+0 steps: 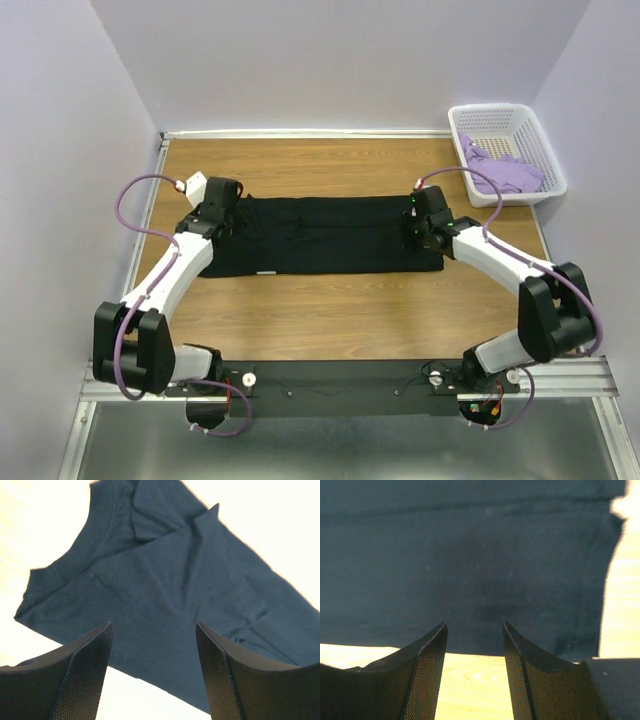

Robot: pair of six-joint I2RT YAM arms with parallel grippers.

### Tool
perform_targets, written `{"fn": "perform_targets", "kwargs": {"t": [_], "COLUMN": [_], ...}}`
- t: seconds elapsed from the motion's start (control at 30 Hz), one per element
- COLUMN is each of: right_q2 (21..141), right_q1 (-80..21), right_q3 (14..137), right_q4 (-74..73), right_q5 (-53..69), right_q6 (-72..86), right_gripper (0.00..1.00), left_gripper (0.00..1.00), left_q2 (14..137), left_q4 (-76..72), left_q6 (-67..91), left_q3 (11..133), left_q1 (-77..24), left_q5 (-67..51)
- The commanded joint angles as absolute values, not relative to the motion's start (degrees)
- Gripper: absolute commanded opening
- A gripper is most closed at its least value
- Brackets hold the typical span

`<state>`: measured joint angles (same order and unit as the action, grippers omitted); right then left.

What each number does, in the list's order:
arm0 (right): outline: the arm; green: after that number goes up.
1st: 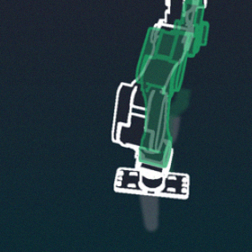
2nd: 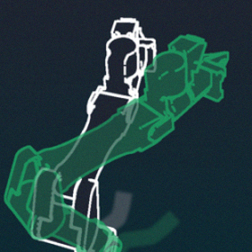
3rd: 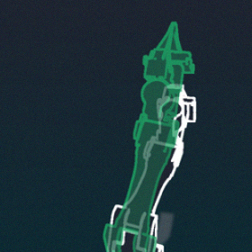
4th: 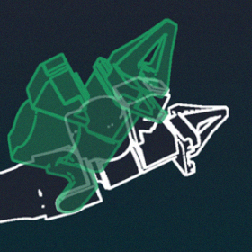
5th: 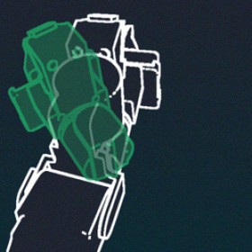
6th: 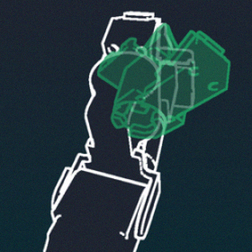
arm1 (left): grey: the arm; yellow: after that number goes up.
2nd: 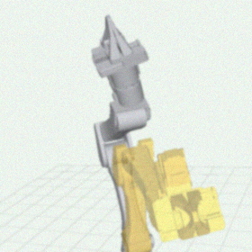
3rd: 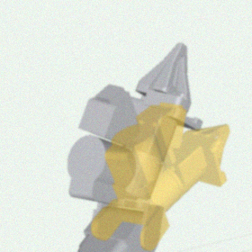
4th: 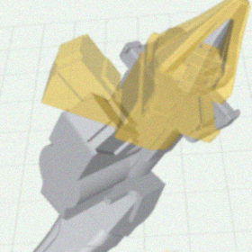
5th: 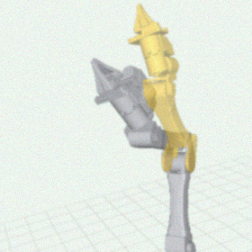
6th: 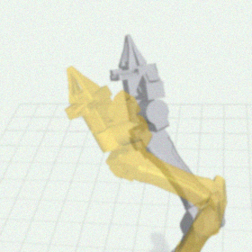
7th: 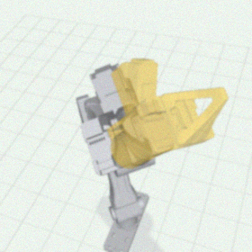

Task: Fold and stack the t-shirts
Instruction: Fold the tshirt

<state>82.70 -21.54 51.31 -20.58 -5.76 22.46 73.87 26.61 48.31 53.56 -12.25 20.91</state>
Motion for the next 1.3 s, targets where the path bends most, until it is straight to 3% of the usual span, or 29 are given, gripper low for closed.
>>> {"fn": "perform_targets", "kwargs": {"t": [0.0,0.33,0.5,0.57,0.77,0.83,0.9,1.1,1.27], "right_q2": [87.7,94.7,95.8,94.9,97.2,98.3,99.6,102.3,98.1], "right_q1": [-22.6,-23.2,-26.1,-27.5,-43.3,-51.0,-57.3,-62.5,-60.2], "right_q3": [52.8,52.3,51.6,50.4,51.0,52.7,56.1,72.0,74.5], "right_q4": [-25.6,-29.3,-34.1,-34.6,-42.7,-43.2,-44.1,-48.1,-50.6], "right_q5": [-8.9,-5.2,-2.3,4.1,11.4,12.7,11.9,12.7,-2.8], "right_q6": [20.4,19.2,19.3,20.1,22.5,24.6,25.6,22.1,22.7], "right_gripper": [0.56,0.56,0.56,0.57,0.61,0.64,0.66,0.68,0.76], "left_gripper": [0.73,0.72,0.72,0.72,0.72,0.72,0.72,0.77,0.84], "left_q2": [77.5,92.0,102.9,106.3,119.3,124.0,127.2,134.1,127.7], "left_q4": [28.0,23.9,23.9,24.6,29.0,30.4,32.2,33.0,33.4], "left_q6": [50.1,48.6,43.4,41.9,35.7,33.0,30.9,25.0,25.5], "left_q3": [52.6,54.0,60.9,65.4,79.3,89.3,94.8,111.9,112.6], "left_q1": [-14.1,-16.0,-15.9,-15.7,-15.2,-15.2,-15.2,-15.1,-15.2], "left_q5": [22.2,18.4,16.4,16.3,16.1,14.5,12.9,14.9,15.9]}}
